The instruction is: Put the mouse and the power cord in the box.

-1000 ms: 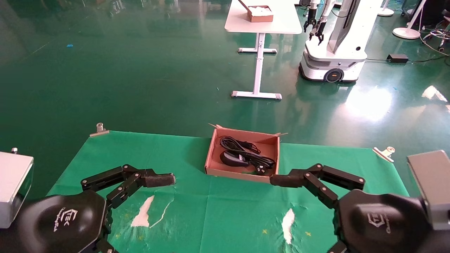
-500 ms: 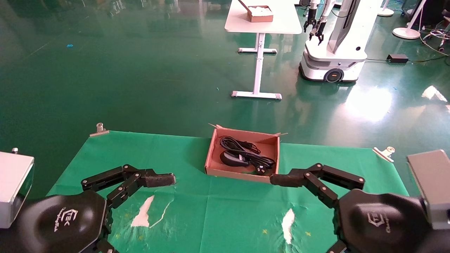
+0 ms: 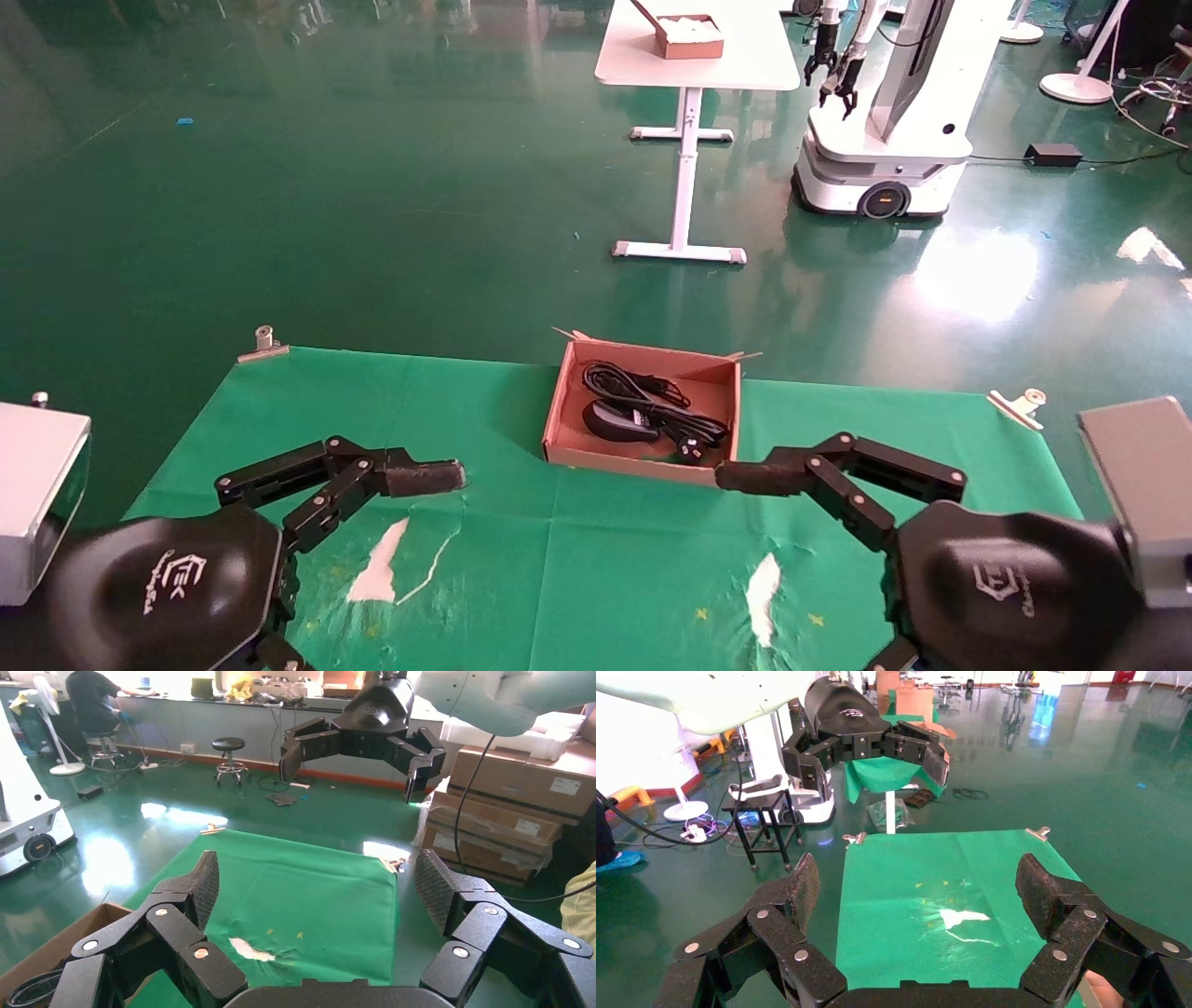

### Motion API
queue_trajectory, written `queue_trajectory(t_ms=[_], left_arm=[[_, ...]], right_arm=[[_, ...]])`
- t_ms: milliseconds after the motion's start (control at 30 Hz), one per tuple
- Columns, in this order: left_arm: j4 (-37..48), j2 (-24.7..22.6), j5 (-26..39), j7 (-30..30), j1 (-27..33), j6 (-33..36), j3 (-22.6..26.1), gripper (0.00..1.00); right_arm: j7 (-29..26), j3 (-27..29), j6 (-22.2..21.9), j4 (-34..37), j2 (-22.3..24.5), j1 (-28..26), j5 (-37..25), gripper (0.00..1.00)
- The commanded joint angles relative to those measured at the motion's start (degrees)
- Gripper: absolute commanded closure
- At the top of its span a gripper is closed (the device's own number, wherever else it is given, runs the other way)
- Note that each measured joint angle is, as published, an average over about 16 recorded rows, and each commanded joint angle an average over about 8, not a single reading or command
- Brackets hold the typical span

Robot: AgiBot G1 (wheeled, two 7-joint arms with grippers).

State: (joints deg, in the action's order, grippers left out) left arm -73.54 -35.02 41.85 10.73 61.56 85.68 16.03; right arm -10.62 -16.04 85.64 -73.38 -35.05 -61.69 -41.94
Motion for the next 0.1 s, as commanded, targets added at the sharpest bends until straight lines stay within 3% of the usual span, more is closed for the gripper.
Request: queue_trajectory(t_ms=[33, 100], left_arm=[[0.0, 0.0, 0.0, 0.0, 0.0, 0.0, 0.0, 0.00], [0.0, 0.0, 0.0, 0.0, 0.0, 0.0, 0.0, 0.00]], right_arm=[[0.0, 0.0, 0.0, 0.0, 0.0, 0.0, 0.0, 0.00], [0.0, 0.0, 0.0, 0.0, 0.0, 0.0, 0.0, 0.00]])
